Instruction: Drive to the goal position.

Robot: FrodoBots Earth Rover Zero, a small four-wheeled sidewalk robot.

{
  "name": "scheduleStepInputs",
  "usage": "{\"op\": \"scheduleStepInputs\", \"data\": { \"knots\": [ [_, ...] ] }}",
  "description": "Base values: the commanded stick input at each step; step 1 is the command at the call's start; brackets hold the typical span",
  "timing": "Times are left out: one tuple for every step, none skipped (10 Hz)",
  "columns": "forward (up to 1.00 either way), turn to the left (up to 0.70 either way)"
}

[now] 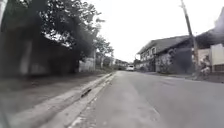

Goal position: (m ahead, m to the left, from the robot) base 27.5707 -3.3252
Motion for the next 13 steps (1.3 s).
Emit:
{"op": "scheduleStepInputs", "data": {
  "knots": [
    [0.7, 0.0],
    [0.7, 0.0],
    [0.7, 0.0],
    [0.7, 0.0],
    [0.7, 0.0],
    [0.7, -0.29],
    [0.7, -0.35],
    [0.7, -0.35],
    [0.7, -0.35],
    [0.7, -0.27],
    [0.7, -0.04],
    [0.7, 0.0],
    [0.7, 0.0]
  ]
}}
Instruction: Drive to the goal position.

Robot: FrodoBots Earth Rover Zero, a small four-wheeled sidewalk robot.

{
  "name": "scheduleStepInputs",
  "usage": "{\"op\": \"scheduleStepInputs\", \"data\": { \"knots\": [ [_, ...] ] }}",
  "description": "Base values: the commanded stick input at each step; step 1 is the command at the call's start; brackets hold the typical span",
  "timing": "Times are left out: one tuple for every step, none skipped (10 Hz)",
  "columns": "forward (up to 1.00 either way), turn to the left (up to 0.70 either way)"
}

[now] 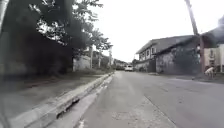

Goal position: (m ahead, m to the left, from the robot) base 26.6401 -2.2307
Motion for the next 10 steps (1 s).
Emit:
{"op": "scheduleStepInputs", "data": {
  "knots": [
    [0.7, 0.0],
    [0.7, 0.0],
    [0.7, 0.0],
    [0.7, 0.0],
    [0.7, -0.08],
    [0.7, -0.17],
    [0.7, -0.32],
    [0.7, -0.34],
    [0.7, -0.23],
    [0.7, -0.09]
  ]
}}
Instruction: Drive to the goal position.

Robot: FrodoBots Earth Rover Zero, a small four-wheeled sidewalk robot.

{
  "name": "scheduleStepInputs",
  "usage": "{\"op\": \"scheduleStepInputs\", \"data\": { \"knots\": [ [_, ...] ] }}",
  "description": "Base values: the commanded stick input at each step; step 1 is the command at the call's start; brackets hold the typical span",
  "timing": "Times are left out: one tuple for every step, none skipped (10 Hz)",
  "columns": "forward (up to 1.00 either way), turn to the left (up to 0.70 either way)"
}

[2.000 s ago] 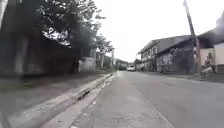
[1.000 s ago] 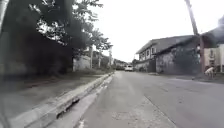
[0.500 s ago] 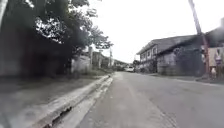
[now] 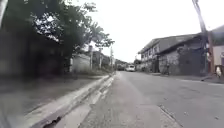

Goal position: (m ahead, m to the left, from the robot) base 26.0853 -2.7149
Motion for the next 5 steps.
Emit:
{"op": "scheduleStepInputs", "data": {
  "knots": [
    [0.7, 0.0],
    [0.7, 0.0],
    [0.7, 0.0],
    [0.7, 0.0],
    [0.7, 0.0]
  ]
}}
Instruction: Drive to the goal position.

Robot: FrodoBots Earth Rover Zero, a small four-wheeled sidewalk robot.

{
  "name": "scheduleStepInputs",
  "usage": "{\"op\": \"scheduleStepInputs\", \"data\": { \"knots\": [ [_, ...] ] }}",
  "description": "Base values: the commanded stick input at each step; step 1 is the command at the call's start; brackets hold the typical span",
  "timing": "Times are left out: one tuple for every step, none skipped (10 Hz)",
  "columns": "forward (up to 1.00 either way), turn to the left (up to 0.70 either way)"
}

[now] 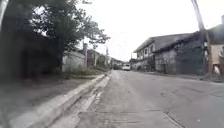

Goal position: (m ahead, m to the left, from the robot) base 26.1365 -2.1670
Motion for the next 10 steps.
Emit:
{"op": "scheduleStepInputs", "data": {
  "knots": [
    [0.7, 0.0],
    [0.7, 0.0],
    [0.7, 0.0],
    [0.7, 0.0],
    [0.7, 0.0],
    [0.7, 0.0],
    [0.7, 0.0],
    [0.7, 0.0],
    [0.7, -0.21],
    [0.7, -0.34]
  ]
}}
